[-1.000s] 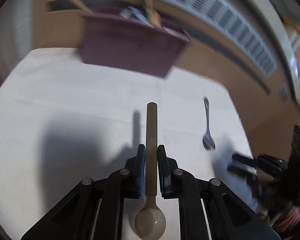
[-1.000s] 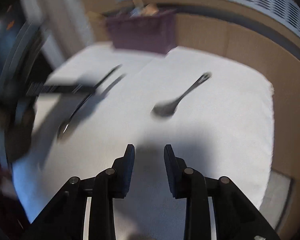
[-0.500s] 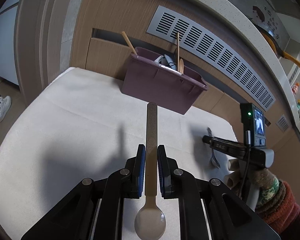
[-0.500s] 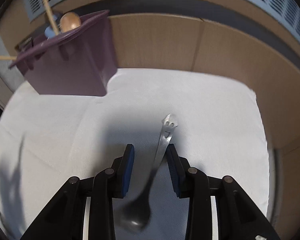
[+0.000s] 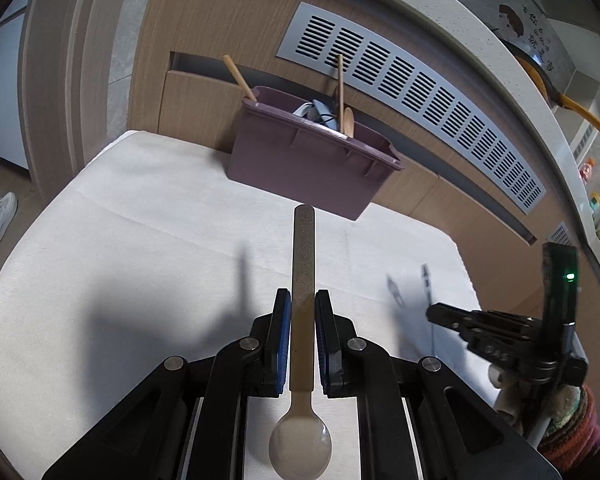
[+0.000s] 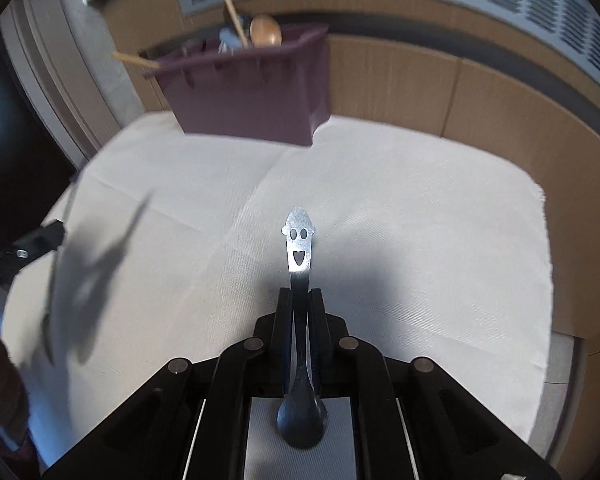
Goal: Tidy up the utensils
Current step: 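Grasp the steel smiley-face spoon with the right gripper while the left holds the dark spoon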
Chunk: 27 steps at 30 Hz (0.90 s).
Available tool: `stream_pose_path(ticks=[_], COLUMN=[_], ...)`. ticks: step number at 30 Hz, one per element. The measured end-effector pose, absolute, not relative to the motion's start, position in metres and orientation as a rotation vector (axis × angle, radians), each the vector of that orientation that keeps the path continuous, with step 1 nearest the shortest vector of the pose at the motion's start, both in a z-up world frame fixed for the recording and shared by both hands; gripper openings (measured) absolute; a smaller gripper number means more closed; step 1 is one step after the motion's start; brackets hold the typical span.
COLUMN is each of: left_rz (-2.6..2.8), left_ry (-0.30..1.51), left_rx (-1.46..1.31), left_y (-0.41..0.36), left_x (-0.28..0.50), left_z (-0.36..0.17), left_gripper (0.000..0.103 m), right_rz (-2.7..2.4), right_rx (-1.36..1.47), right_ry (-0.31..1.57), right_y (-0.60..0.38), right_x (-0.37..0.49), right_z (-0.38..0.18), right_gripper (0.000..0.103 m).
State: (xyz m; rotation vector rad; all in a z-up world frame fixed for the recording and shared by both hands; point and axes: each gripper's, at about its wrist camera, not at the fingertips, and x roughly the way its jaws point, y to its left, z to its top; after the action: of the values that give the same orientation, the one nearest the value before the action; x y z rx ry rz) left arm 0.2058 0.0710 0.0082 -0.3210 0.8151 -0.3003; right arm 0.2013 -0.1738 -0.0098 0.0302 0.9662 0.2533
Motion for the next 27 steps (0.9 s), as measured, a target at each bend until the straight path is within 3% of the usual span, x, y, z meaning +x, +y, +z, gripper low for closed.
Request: stream_pose_path(ticks=[9,13,17,27], left_rz=[-0.328,-0.315,-0.299,-0.303], left_ry=[0.770,0.776,0.795,0.836], left_rx=[-0.297,-0.287,-0.288,-0.318], left_y=[0.060,0.060,0.062,0.060], left_x=[0.205,0.204,0.204,0.210], left_z=[0.030,0.031,0.023,0.007], left_gripper=[0.012,0.012,0.012,0.012], right_rz=[0.270,0.326,0.314,0.254], right_rx=[0.058,0.022,0.040,-0.088], right_ry=[0.839,0.923,0.984,0.944], right_y=[-0.183,-0.184,-0.191,-0.170], right_x=[0.190,0.194,0.185,0.139], right_z=[0.023,0.012,-0.015,-0.050], right_gripper=[0.003,0.004,0.016,0.023])
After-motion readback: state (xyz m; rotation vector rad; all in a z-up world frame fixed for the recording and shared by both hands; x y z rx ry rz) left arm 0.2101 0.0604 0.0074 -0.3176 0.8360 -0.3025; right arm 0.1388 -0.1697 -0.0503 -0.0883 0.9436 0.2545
